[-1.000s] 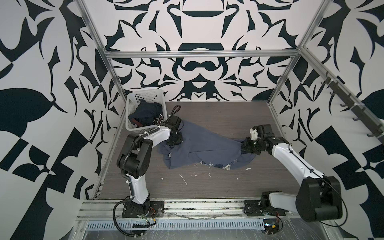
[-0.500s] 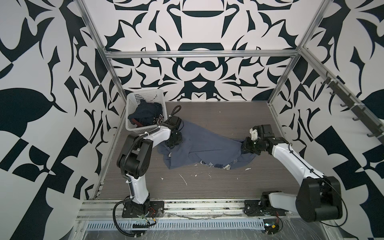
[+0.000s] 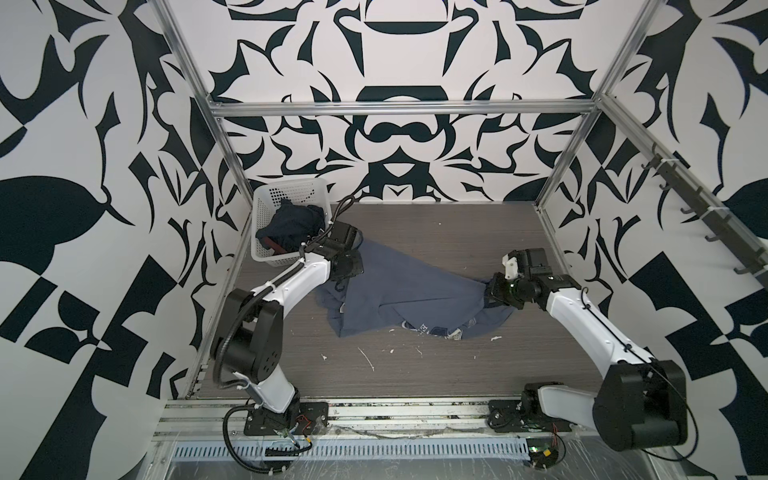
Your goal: Fold and stack the tank tops
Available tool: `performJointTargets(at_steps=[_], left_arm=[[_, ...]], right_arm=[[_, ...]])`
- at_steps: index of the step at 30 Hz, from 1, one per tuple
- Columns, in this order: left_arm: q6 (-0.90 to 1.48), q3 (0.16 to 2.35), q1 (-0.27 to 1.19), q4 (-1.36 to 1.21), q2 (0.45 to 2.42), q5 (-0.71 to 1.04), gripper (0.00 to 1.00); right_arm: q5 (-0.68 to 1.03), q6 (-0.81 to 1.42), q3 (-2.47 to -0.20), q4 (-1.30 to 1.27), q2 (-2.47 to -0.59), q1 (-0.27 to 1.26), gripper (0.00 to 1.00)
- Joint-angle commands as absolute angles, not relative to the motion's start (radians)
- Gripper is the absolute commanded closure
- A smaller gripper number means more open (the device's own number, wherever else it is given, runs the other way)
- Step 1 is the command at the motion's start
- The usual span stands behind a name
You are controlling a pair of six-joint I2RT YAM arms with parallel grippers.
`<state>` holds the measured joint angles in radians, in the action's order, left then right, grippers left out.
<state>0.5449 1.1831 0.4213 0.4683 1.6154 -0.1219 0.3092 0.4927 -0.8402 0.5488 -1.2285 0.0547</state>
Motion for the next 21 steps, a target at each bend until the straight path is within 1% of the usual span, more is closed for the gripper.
performJointTargets(at_steps=[1,8,13,17,19,21], left_arm=[[0.537,1.15,0.424,0.443,1.544,-0.149,1.0],[0.555,1.128,0.395,0.399,1.373,-0.153,1.0],[0.558,1.207,0.297,0.418,1.199,-0.189,1.0],[0.569,1.208,0.231,0.383,1.073,-0.241,1.0],[0.575,1.23,0.205,0.43,1.099,-0.172,1.0],[0.568,1.249,0.202,0.487,1.186,-0.023,1.0]], right_arm=[[0.279,0.477,-0.907,0.565,-1.192,0.051,1.0],[0.262,0.449,-1.006,0.61,-1.181,0.05,1.0],[0.302,0.423,-1.172,0.647,-1.19,0.05,1.0],[0.355,0.418,-1.269,0.645,-1.19,0.051,1.0],[0.383,0.436,-1.27,0.619,-1.192,0.055,1.0],[0.377,0.448,-1.246,0.614,-1.195,0.054,1.0]])
